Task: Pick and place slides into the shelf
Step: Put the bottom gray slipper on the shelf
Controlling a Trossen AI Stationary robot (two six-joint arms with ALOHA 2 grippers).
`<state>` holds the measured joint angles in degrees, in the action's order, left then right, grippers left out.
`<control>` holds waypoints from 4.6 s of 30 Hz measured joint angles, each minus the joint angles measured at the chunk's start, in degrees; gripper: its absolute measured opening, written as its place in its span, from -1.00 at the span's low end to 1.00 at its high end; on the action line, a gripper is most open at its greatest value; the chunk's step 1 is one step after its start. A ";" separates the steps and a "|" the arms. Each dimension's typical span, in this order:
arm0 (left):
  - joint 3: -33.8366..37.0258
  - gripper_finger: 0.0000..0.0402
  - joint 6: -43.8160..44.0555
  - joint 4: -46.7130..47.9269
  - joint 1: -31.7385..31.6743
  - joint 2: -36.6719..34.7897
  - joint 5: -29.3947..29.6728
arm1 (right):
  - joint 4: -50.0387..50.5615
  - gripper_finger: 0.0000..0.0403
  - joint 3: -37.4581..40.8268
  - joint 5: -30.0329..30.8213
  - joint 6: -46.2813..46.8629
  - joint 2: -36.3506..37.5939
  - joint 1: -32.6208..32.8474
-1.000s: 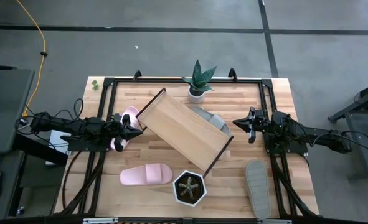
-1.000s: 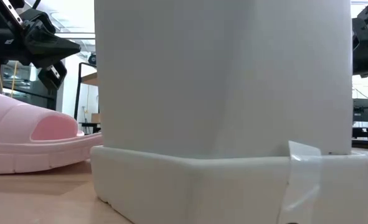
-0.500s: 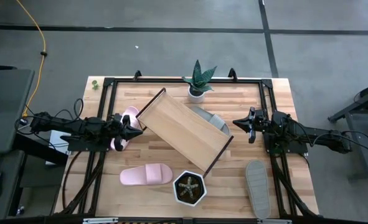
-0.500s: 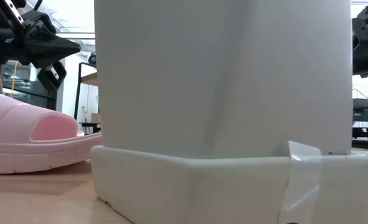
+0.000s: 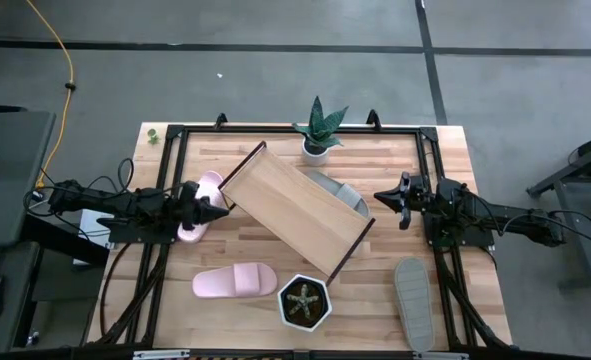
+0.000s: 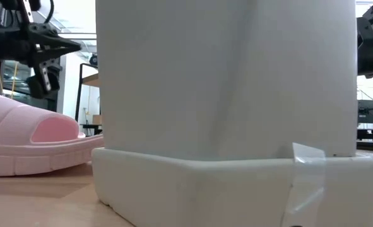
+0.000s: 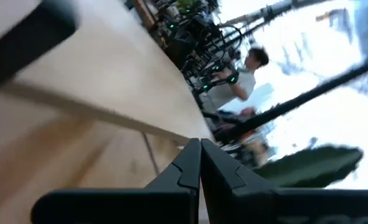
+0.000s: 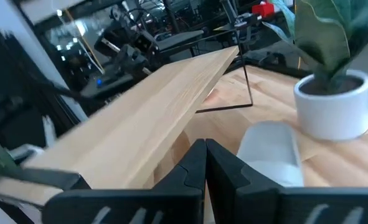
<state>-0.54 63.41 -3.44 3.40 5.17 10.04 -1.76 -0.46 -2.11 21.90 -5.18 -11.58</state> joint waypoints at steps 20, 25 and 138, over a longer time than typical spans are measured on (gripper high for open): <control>-0.19 -1.00 2.83 -5.38 0.00 -0.02 -2.29 | -16.51 -1.00 -0.40 13.17 40.19 0.01 0.00; -5.11 -1.00 0.31 -5.94 0.00 -0.02 -4.44 | -23.49 -1.00 -6.31 16.40 27.94 0.04 -0.01; -76.67 -1.00 -26.82 61.08 -0.01 43.71 19.32 | 86.21 -0.04 -48.90 -35.95 -19.83 -51.31 -19.44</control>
<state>-77.21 36.59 57.64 3.39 48.88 29.36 84.45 -49.36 -38.06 2.07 -56.49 -31.02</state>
